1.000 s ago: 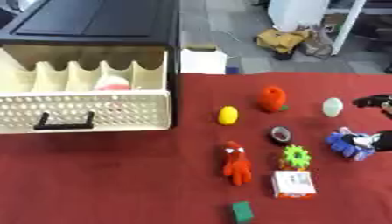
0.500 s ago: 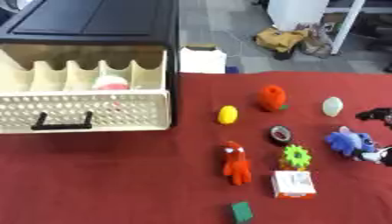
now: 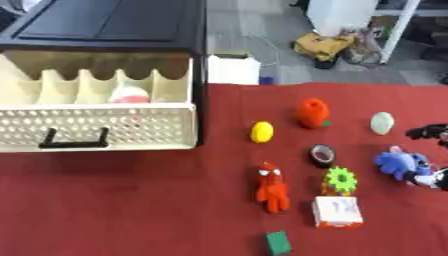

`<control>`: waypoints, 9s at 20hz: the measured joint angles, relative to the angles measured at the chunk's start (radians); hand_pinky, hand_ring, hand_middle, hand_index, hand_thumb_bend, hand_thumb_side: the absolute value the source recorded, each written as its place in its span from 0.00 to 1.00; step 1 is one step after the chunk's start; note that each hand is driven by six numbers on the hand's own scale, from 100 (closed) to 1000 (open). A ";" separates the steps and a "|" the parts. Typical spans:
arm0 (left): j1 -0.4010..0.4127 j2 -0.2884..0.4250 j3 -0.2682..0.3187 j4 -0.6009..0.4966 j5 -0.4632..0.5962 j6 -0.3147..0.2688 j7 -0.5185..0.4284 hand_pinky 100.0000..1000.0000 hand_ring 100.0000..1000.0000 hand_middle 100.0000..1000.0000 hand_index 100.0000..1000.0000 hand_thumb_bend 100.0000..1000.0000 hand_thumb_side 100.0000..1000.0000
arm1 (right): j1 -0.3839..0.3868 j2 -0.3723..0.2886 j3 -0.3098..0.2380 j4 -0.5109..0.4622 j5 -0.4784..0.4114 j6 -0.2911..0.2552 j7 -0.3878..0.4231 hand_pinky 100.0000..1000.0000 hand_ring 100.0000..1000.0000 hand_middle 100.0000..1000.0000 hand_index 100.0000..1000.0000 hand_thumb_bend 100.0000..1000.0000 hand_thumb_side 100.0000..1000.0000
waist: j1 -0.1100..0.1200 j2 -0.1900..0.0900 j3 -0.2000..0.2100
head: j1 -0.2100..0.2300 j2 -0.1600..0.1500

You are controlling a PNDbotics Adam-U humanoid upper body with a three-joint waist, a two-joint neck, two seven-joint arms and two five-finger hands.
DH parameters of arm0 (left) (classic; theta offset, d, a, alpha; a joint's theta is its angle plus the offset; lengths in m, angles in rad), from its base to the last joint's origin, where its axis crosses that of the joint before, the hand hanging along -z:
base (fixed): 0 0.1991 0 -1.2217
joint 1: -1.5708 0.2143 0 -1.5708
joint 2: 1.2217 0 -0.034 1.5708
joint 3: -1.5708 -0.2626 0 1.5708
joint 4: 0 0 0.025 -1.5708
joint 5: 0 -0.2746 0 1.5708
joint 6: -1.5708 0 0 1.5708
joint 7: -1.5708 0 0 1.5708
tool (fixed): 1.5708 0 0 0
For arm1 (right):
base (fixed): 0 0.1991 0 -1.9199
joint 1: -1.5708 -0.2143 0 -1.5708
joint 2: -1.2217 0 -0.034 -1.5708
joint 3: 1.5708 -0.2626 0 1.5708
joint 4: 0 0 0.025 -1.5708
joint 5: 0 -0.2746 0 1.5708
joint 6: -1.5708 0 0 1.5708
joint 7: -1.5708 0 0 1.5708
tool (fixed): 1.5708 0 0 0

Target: Pick up objects from table and place into drawer.

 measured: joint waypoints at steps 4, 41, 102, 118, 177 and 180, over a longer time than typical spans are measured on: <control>-0.001 0.000 0.000 0.000 0.004 -0.001 0.001 0.19 0.06 0.12 0.77 0.00 1.00 | -0.004 0.000 0.001 0.006 0.018 0.003 -0.006 0.80 0.91 0.84 0.95 0.33 0.37 | -0.004 0.005 0.005 | -0.002 0.000; -0.002 -0.001 0.000 0.000 0.017 -0.008 0.008 0.18 0.06 0.11 0.77 0.00 1.00 | -0.050 0.003 0.050 0.035 0.129 -0.015 0.084 0.73 0.84 0.71 0.85 0.00 0.29 | -0.015 0.011 0.013 | -0.016 -0.001; -0.001 -0.001 0.008 0.000 0.077 -0.021 0.048 0.16 0.05 0.10 0.75 0.00 1.00 | -0.029 0.002 0.068 -0.042 0.155 0.052 -0.056 0.18 0.40 0.29 0.34 0.00 0.00 | -0.021 0.014 0.017 | -0.017 -0.013; 0.003 -0.001 0.013 0.000 0.086 -0.021 0.048 0.16 0.05 0.10 0.75 0.00 1.00 | -0.012 -0.017 0.067 -0.165 0.062 0.086 -0.101 0.12 0.35 0.23 0.32 0.00 0.01 | -0.021 -0.002 0.010 | -0.015 -0.008; -0.015 -0.018 0.006 0.000 0.119 -0.004 0.029 0.16 0.06 0.11 0.75 0.00 1.00 | -0.665 0.146 0.182 -0.262 -0.130 0.155 -0.032 0.08 0.28 0.16 0.29 0.00 0.04 | -0.130 -0.116 0.132 | -0.051 0.018; -0.017 -0.019 0.002 0.000 0.123 -0.004 0.029 0.16 0.06 0.11 0.75 0.00 1.00 | -0.692 0.170 0.193 -0.246 -0.106 0.163 -0.030 0.07 0.27 0.15 0.28 0.00 0.04 | -0.138 -0.113 0.143 | -0.071 0.018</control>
